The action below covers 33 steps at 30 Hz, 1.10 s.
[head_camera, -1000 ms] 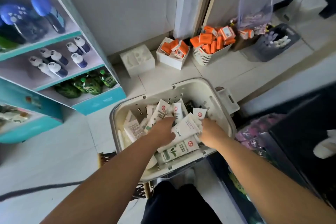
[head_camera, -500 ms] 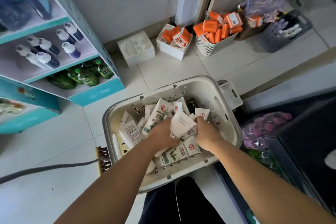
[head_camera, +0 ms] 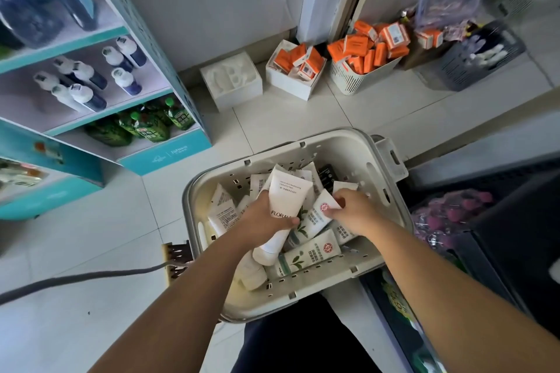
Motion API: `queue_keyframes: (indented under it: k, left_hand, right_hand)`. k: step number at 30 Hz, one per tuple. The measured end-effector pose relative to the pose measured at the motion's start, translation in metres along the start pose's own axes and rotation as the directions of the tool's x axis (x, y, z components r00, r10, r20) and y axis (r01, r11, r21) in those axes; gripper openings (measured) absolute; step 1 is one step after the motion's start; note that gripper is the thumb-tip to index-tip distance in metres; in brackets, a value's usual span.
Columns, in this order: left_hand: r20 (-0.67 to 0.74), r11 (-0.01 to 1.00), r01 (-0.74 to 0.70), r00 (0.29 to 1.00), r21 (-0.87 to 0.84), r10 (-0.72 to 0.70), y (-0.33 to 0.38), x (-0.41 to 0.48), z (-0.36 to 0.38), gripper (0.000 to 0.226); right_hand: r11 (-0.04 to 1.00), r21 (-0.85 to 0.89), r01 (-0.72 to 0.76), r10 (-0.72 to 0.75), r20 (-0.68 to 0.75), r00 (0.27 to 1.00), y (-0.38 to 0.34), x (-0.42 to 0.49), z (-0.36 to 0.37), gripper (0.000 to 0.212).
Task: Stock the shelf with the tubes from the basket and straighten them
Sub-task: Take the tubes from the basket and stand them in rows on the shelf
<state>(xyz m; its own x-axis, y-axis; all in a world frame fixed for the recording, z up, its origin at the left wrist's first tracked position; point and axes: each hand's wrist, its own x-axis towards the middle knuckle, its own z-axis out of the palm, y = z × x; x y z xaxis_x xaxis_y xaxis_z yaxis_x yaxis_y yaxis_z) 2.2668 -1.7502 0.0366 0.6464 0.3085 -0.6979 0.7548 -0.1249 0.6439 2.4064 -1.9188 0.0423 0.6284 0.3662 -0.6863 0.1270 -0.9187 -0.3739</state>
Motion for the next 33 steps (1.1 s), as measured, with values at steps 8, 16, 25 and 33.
queue_keyframes:
  k: [8,16,25,33]
  left_hand:
    - [-0.021,0.977,0.028,0.999,-0.210,-0.033,0.000,-0.010,-0.018,0.090]
    - [-0.134,0.990,-0.075,0.989,-0.121,0.059,0.007,-0.028,-0.052,0.083]
    - [-0.225,0.983,-0.133,0.969,-0.128,0.101,-0.001,-0.048,-0.064,0.069]
    - [-0.320,0.884,-0.279,0.934,-0.374,0.159,0.006,-0.063,-0.071,0.061]
  right_hand:
    - [0.996,0.067,0.056,-0.027,-0.374,0.927,0.006,-0.018,-0.001,0.009]
    - [0.945,-0.083,0.316,-0.287,0.251,0.925,-0.061,-0.054,0.060,0.022]
    - [0.962,-0.158,0.224,-0.157,0.352,0.923,-0.095,-0.047,0.145,0.067]
    - [0.797,0.571,-0.196,-0.004,0.330,0.944,-0.058,-0.052,0.080,0.056]
